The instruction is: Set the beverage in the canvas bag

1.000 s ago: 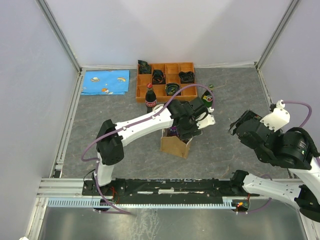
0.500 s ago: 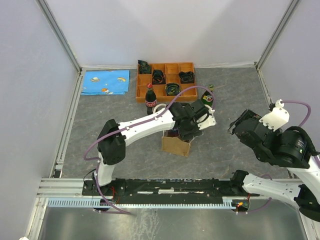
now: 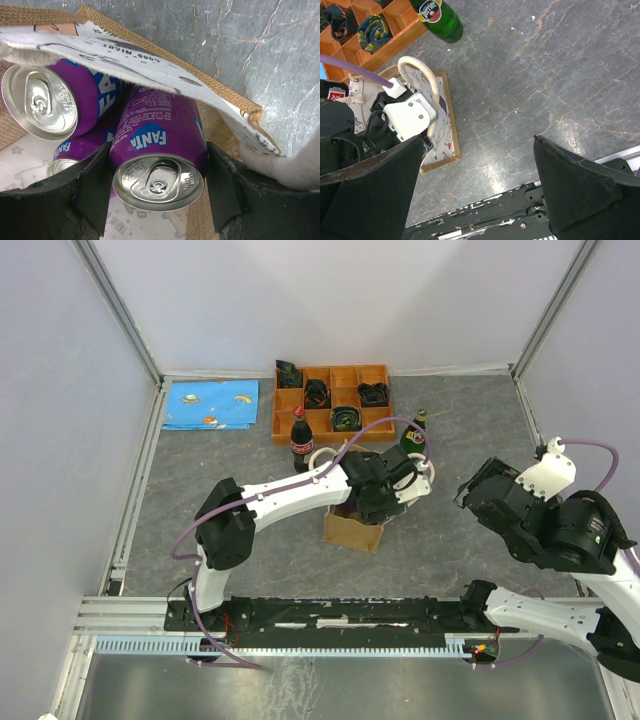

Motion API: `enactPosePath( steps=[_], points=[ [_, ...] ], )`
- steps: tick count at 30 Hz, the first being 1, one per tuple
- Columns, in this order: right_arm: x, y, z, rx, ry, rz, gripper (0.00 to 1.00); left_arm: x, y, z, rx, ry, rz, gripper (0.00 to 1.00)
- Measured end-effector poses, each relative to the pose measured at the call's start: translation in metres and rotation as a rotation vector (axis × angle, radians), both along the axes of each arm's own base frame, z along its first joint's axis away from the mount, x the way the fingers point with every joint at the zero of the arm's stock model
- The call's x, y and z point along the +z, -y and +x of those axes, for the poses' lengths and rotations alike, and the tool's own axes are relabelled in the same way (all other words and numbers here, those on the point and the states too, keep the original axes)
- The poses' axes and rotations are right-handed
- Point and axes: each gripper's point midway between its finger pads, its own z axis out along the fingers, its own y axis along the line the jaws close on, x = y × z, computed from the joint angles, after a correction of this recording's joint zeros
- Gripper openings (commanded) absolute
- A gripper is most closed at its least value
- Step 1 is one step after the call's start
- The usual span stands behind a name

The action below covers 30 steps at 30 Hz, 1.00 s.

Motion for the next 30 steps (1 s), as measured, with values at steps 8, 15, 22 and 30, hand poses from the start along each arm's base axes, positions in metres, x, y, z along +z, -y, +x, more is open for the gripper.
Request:
enactPosePath(
  steps=[8, 15, 22, 30],
  points=[
    [0.0, -0.002, 0.001, 0.0, -0.005, -0.007, 0.99, -0.001, 0.004, 0.003, 0.002, 0.011, -0.017, 0.88],
    [0.0, -0.002, 0.001, 0.0, -0.005, -0.007, 0.99, 0.004, 0.009, 0.014, 0.02, 0.053, -0.047, 1.0],
    [-0.001, -0.002, 0.002, 0.0, -0.008, -0.011, 0.99, 0.009, 0.009, 0.014, 0.02, 0.059, -0.057, 1.0],
    [-0.002, -0.004, 0.003, 0.001, -0.014, -0.018, 0.99, 0.061, 0.013, 0.013, 0.017, 0.11, -0.18, 0.99]
  ],
)
